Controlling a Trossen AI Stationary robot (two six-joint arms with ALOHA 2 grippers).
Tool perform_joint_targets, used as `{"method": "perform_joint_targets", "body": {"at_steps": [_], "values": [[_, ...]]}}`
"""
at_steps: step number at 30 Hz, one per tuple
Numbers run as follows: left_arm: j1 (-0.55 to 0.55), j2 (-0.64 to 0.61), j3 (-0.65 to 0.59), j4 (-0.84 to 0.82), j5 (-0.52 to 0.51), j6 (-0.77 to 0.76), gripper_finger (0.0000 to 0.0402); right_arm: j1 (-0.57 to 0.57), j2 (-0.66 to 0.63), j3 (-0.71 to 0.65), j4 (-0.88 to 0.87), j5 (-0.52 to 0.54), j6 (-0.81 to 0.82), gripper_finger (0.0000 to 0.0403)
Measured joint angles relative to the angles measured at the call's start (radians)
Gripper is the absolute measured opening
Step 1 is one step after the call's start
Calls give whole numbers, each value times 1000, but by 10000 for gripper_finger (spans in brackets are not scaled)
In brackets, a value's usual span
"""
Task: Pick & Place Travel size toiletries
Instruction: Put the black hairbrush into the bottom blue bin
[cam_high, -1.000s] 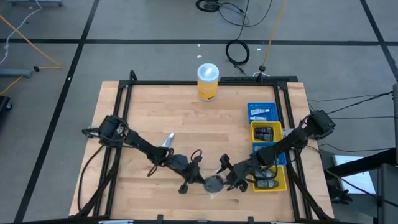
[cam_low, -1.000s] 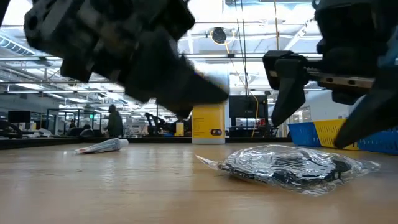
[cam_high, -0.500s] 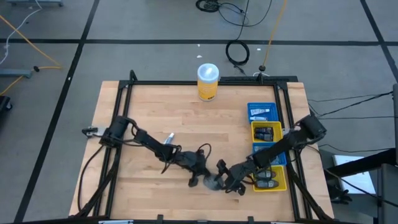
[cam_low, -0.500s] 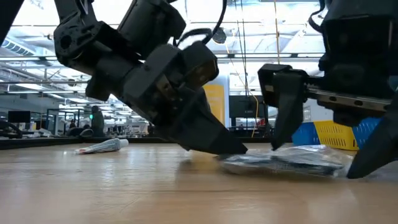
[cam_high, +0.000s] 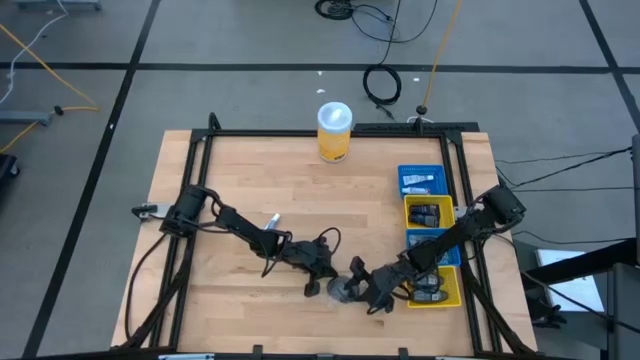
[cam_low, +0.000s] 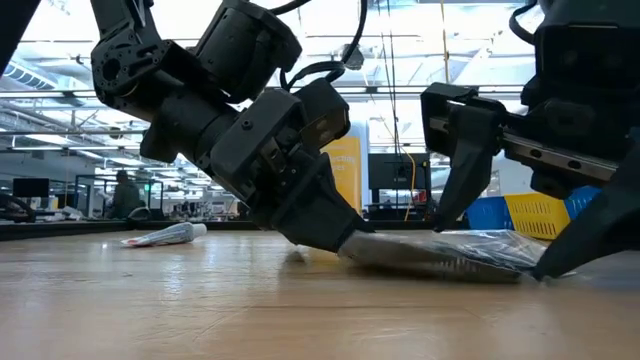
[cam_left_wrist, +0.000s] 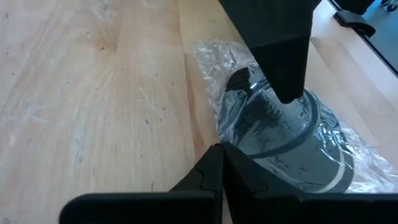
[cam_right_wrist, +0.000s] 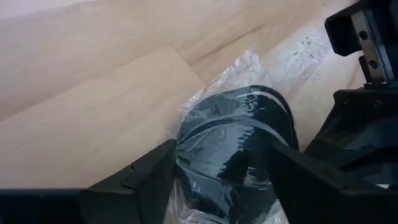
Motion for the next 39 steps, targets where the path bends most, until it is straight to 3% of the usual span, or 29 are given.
{"method": "perform_joint_targets", "body": {"at_steps": [15, 23, 31, 34, 39], "values": [[-3, 2, -1, 13, 7, 1, 6, 6, 0, 0, 156, 97, -131, 93], [-7, 4, -2, 49, 39, -2, 15, 40, -1, 0, 217, 389, -124, 64], [-5, -42, -2, -25, 38, 19, 3, 47, -3, 0, 202, 409, 7, 45], [-4, -124, -4, -165, -21, 38, 12, 60, -46, -2, 147, 404, 44, 24], [-24, -256, -3, -401, -290, 48, 23, 78, -219, -2, -44, 424, 169, 22]]}}
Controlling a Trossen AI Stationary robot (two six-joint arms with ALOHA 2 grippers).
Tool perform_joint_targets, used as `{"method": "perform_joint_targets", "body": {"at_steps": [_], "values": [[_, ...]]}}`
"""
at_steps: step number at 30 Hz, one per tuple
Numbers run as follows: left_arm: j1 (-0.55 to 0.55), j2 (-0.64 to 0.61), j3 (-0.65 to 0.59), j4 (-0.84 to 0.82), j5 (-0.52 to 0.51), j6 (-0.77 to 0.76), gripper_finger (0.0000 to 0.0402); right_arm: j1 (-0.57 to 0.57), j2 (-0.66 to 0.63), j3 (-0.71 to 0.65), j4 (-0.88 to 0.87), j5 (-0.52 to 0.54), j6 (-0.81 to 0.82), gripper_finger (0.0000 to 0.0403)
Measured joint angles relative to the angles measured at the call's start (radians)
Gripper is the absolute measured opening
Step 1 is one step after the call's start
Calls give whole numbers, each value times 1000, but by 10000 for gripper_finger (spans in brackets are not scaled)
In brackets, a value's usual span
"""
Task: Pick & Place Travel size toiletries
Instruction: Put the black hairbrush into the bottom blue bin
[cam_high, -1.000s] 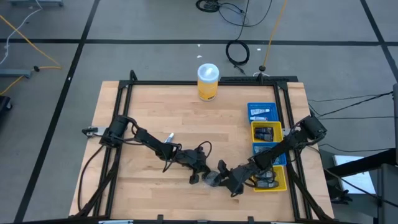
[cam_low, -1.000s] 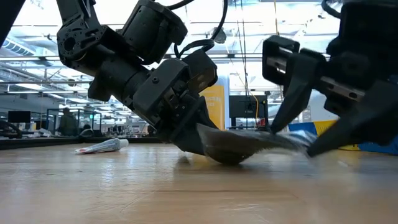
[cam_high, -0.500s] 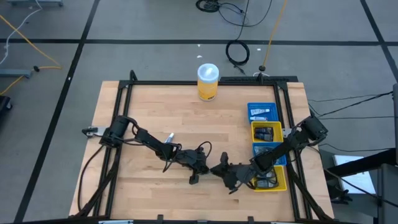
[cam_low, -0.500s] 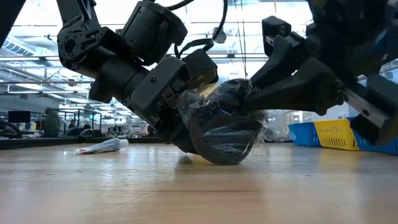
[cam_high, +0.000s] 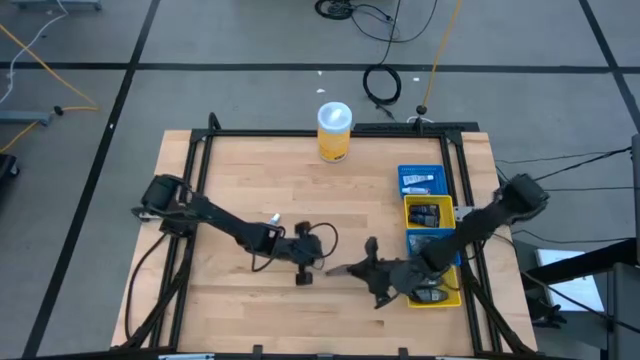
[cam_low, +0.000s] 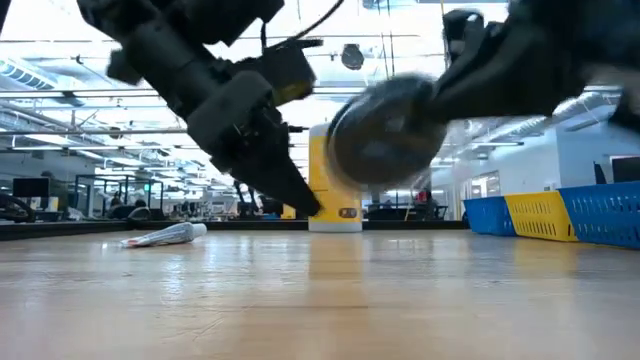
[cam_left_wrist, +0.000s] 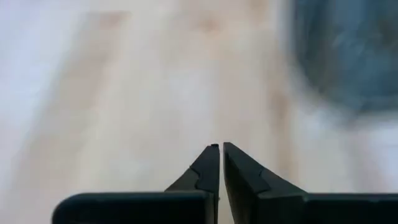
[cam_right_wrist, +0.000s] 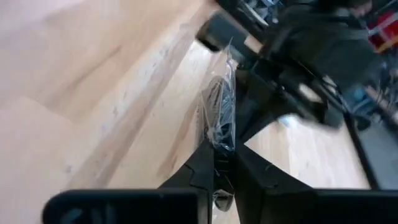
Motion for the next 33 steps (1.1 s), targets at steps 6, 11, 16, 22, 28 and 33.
{"method": "perform_joint_targets", "body": {"at_steps": [6, 11, 16, 22, 28, 33], "values": [[-41, -47, -1, -100, -221, -39, 13, 56, -293, 1, -376, 105, 369, 34], [-66, -36, -1, -110, -254, -40, 2, 125, -548, 1, -744, 106, 840, 27], [-72, -35, -1, -109, -260, -46, 15, 219, -740, 1, -1079, 104, 1316, 28], [-72, -35, -1, -105, -273, -46, 18, 296, -833, 1, -1379, 98, 1663, 24], [-72, -35, 0, -103, -273, -46, 2, 302, -847, 1, -1632, 4, 1907, 27], [-71, -35, 0, -100, -273, -45, 13, 302, -847, 2, -1699, -54, 1993, 27]]}}
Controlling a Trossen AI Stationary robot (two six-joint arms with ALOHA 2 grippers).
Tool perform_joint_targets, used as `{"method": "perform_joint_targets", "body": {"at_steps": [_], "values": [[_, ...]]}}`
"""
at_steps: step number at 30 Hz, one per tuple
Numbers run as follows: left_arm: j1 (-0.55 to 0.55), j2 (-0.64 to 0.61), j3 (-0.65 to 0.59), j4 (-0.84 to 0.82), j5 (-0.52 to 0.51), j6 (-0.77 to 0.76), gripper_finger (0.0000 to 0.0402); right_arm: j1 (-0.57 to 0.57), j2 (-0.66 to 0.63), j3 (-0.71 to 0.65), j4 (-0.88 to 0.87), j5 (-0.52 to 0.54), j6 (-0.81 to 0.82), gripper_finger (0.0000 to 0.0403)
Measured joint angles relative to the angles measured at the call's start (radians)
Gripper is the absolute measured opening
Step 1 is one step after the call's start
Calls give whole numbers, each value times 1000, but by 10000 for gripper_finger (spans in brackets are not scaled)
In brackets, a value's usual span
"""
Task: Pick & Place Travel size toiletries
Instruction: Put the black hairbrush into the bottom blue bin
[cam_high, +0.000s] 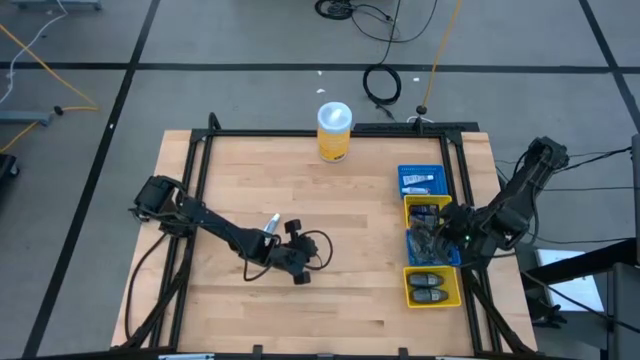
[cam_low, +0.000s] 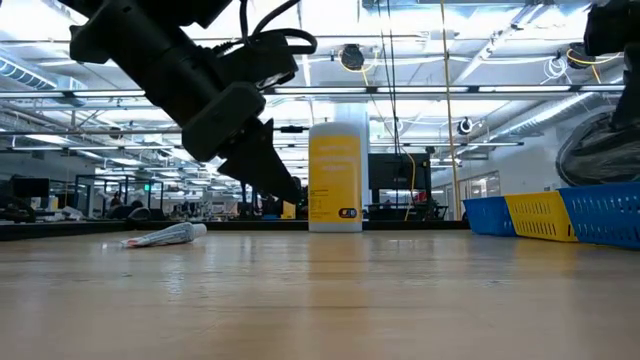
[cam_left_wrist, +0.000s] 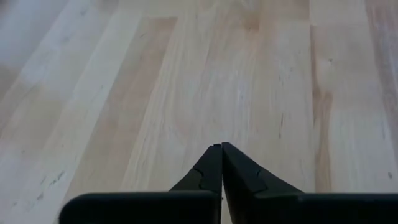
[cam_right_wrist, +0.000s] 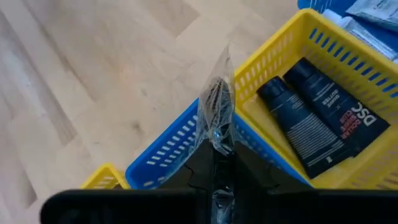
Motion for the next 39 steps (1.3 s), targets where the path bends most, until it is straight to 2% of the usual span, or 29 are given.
{"method": "perform_joint_targets", "body": {"at_steps": [5, 13, 25, 29, 39], "values": [[0, 0, 0, 2, 0, 0, 20, 0, 3, 2, 26, -48, 9, 36], [0, 0, 0, 3, 0, -3, 2, -1, 8, 2, 36, -99, 14, 37], [0, 0, 0, 3, 0, -6, 23, -1, 7, 2, 45, -160, -22, 60], [0, 0, 0, 3, 0, -6, 24, -1, 7, 1, 48, -174, -37, 82], [0, -1, 0, 3, 0, -6, 24, -1, -1, -1, 67, -211, -132, 173]]}}
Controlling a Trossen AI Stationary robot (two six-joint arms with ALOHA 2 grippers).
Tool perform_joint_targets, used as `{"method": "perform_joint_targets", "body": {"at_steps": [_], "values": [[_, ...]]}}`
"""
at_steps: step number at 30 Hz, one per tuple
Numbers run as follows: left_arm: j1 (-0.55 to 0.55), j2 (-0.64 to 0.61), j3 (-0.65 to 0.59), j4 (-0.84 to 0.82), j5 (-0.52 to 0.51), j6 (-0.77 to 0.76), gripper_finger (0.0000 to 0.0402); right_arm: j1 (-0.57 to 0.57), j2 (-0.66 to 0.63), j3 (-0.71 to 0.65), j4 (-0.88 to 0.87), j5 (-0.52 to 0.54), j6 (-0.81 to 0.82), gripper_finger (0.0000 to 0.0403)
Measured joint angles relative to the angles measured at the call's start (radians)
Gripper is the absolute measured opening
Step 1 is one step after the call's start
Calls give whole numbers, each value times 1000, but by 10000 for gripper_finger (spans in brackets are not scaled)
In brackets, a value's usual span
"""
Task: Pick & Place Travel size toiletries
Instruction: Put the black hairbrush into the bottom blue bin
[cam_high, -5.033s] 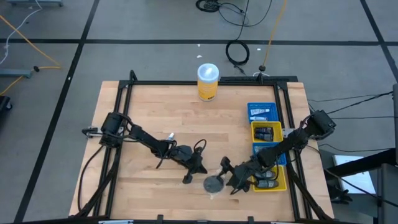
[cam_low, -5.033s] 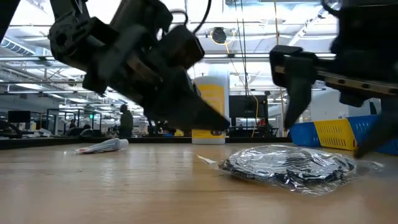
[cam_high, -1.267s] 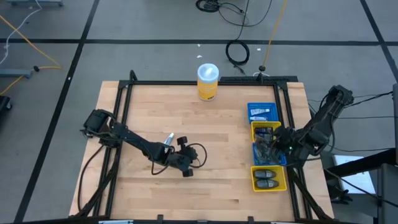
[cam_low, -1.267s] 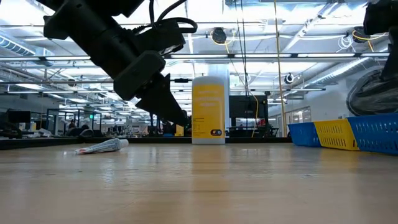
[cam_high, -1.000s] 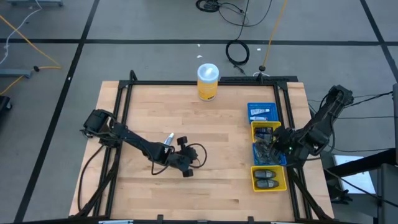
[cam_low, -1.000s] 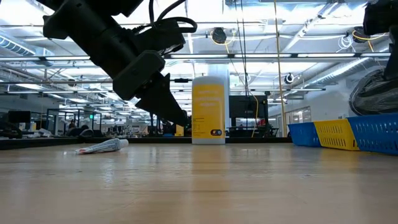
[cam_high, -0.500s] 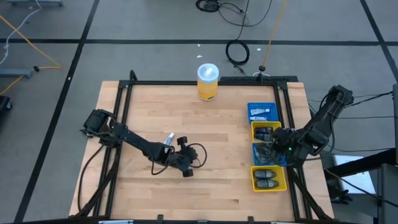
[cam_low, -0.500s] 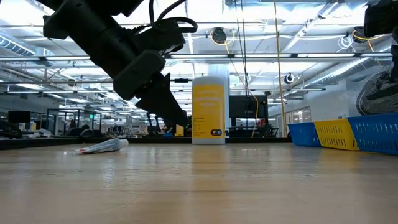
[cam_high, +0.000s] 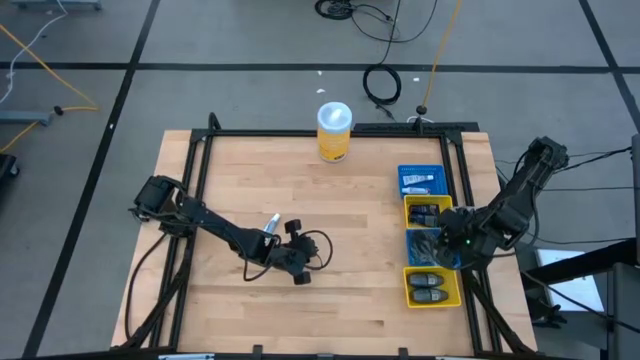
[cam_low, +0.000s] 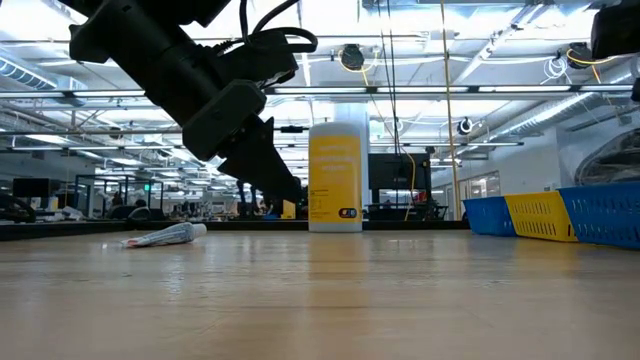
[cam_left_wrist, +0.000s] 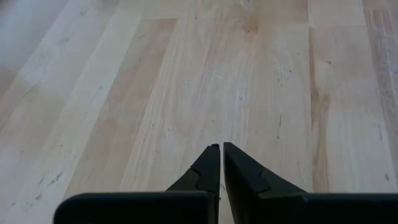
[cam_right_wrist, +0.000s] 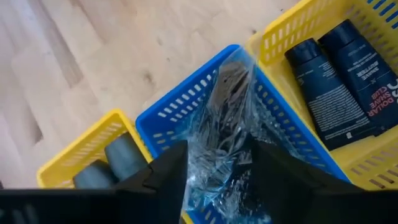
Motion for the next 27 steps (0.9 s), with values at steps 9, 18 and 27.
{"method": "perform_joint_targets", "body": {"at_steps": [9, 18, 27], "values": [[1, 0, 0, 14, 0, 4, 24, -1, -44, -1, 107, -313, 158, 155], [2, 0, 0, 15, 0, 5, 24, -2, -59, -3, 184, -267, 35, 108], [2, 0, 0, 16, 0, 8, 24, -57, -13, 1, 566, -74, -416, 74]]}}
